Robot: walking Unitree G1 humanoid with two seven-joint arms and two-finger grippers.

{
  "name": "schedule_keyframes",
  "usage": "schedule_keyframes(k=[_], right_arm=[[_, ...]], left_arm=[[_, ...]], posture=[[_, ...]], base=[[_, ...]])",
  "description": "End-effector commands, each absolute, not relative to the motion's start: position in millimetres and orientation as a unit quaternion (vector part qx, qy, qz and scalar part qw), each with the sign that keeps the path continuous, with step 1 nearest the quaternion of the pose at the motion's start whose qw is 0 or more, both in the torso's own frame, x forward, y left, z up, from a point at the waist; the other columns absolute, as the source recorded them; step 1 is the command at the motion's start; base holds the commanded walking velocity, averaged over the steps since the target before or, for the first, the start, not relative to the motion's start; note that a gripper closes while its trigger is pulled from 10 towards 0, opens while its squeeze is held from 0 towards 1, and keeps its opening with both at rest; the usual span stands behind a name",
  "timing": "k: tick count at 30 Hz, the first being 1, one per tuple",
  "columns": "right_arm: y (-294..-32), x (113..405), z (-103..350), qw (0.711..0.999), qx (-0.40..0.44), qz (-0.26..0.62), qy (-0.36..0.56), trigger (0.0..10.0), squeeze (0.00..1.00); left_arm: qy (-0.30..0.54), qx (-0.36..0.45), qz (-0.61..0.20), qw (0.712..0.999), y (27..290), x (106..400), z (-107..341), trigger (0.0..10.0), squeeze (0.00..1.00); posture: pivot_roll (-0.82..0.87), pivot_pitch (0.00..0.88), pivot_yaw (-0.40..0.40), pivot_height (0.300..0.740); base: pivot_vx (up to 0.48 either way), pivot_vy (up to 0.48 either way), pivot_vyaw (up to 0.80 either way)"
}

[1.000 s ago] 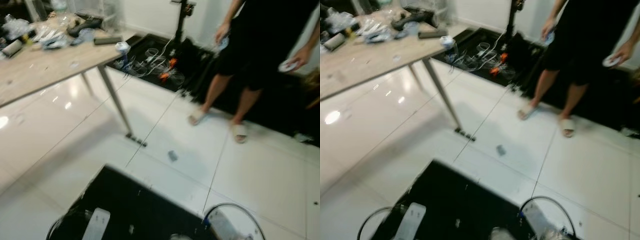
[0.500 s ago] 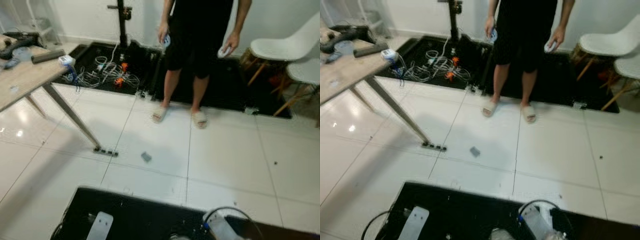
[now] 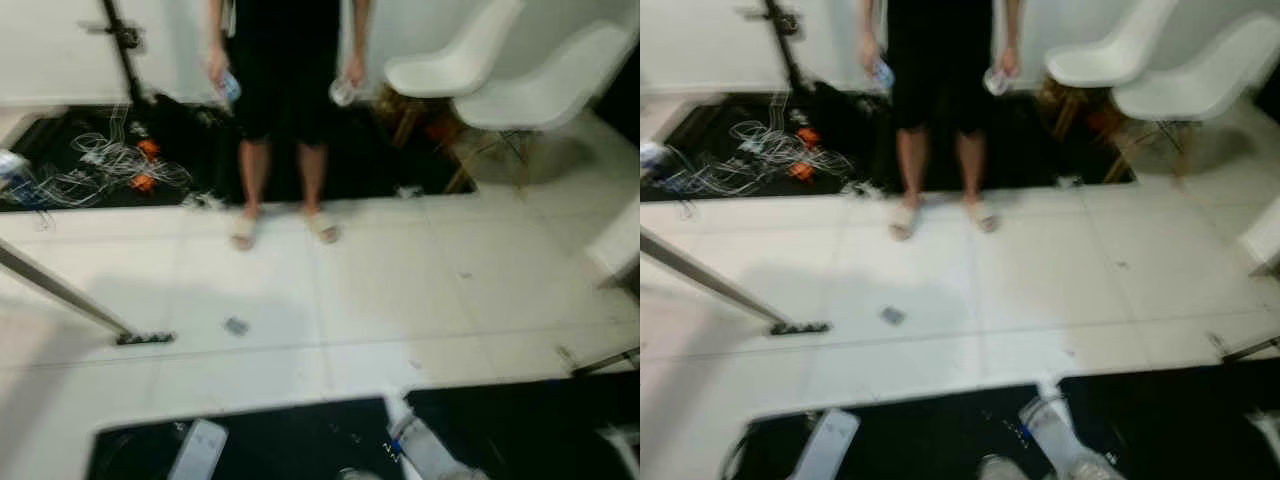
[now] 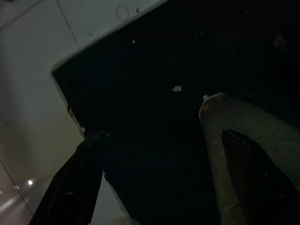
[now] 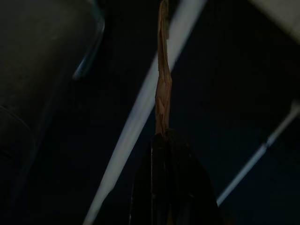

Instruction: Picking trash to rubbish bin

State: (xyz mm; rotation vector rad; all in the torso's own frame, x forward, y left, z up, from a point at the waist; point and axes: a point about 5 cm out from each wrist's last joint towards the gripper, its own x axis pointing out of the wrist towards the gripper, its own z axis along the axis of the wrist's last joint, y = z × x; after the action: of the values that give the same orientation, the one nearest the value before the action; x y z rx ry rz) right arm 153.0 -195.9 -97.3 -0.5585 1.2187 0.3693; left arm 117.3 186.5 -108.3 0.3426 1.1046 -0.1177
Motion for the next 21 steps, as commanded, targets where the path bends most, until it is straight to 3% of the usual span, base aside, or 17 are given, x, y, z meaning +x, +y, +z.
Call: schedule_keyframes(k=[1,21], right_arm=[[-198,146,-100,0.764,-0.253,0.167,0.570,10.0,0.00],[-180,177,-89,0.782,-0.254,0.182,0.539,10.0,0.00]], left_arm=[[0.564,0.153,-0.064,0.809,182,92,-116,10.0,0.00],[0.568,0.137,-0.033,0.811,186,86,-117,10.0,0.00]], posture=[[0.06,0.053,-0.025,0.740],[0.13,0.037,-0.063,0.740]], base=[[0.000,0.000,-0.80],[0.000,0.000,-0.80]])
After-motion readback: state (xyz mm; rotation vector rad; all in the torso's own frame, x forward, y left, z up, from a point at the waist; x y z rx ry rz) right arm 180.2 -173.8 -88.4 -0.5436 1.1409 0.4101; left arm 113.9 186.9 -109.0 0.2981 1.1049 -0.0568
